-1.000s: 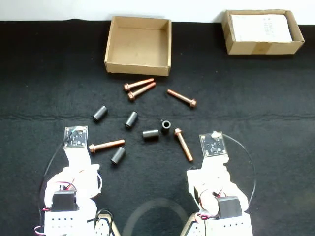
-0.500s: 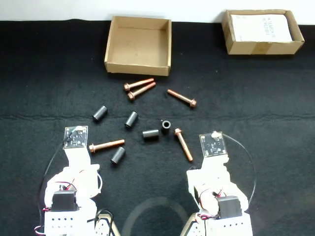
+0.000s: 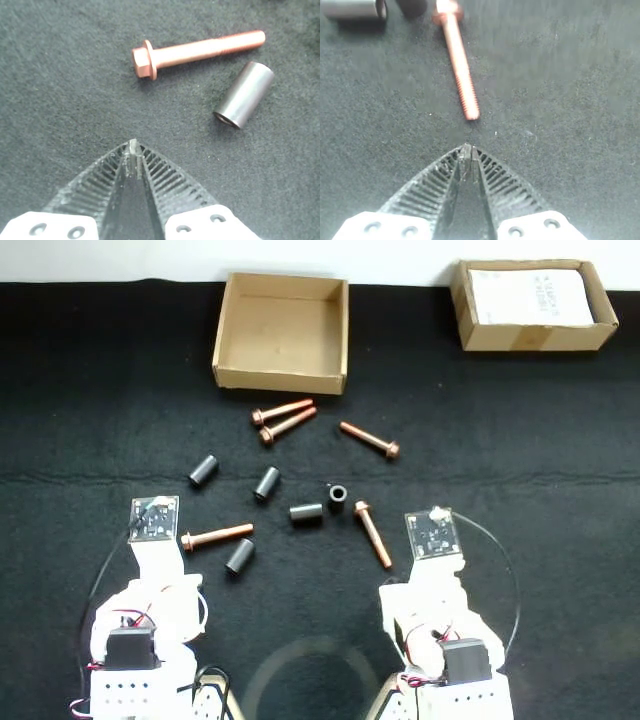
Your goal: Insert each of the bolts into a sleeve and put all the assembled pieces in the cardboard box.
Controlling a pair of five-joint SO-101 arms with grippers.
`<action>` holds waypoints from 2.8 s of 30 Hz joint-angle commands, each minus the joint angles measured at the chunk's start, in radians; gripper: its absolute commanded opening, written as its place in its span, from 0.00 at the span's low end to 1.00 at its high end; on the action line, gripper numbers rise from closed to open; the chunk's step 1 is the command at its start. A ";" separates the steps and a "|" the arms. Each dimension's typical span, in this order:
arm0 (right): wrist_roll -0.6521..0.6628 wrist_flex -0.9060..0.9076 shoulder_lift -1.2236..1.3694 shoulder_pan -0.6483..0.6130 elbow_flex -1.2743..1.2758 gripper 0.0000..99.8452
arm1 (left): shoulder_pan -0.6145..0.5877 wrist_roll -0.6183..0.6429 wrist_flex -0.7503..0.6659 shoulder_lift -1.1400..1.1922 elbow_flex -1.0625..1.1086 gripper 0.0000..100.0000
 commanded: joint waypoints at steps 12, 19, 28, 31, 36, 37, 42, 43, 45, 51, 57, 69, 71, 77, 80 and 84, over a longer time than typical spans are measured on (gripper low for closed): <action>0.000 -0.486 -0.005 -0.012 0.096 0.01 | -0.010 0.002 0.005 -0.005 0.018 0.01; -0.005 -0.446 0.007 -0.067 -0.188 0.01 | -0.010 0.002 0.005 -0.005 0.018 0.01; -0.005 -0.124 0.265 -0.156 -0.691 0.01 | -0.010 0.002 0.005 -0.005 0.018 0.01; -0.005 -0.048 0.420 -0.127 -0.829 0.01 | -0.010 0.002 0.005 -0.005 0.018 0.01; -0.002 0.027 0.608 -0.125 -0.909 0.01 | -0.010 0.002 0.005 -0.005 0.018 0.01; -0.002 0.027 0.627 -0.125 -0.909 0.01 | -0.010 0.002 0.005 -0.005 0.018 0.01; -0.002 0.064 0.653 -0.125 -0.900 0.01 | -0.010 0.002 0.005 -0.005 0.018 0.01; -0.002 0.093 0.653 -0.125 -0.900 0.01 | -0.005 0.002 0.005 -0.005 0.018 0.01; -0.003 0.151 0.651 -0.125 -0.900 0.01 | -0.005 0.002 0.005 -0.005 0.018 0.01; -0.005 0.297 0.648 -0.125 -0.900 0.01 | -0.005 0.003 0.005 -0.005 0.018 0.01; -0.005 0.311 0.648 -0.125 -0.900 0.01 | -0.008 0.002 -0.009 -0.008 0.008 0.01; -0.005 0.269 0.653 -0.127 -0.900 0.01 | -0.133 0.002 0.037 0.001 -0.360 0.01; -0.005 0.251 0.654 -0.125 -0.898 0.01 | -0.084 0.002 0.141 0.048 -0.490 0.02; -0.006 0.225 0.648 -0.119 -0.812 0.01 | 0.002 0.061 0.318 0.443 -0.852 0.19; -0.006 0.223 0.648 -0.122 -0.812 0.01 | 0.027 0.106 0.397 0.680 -1.004 0.28; -0.006 0.223 0.648 -0.122 -0.811 0.01 | 0.028 0.106 0.410 0.914 -1.055 0.33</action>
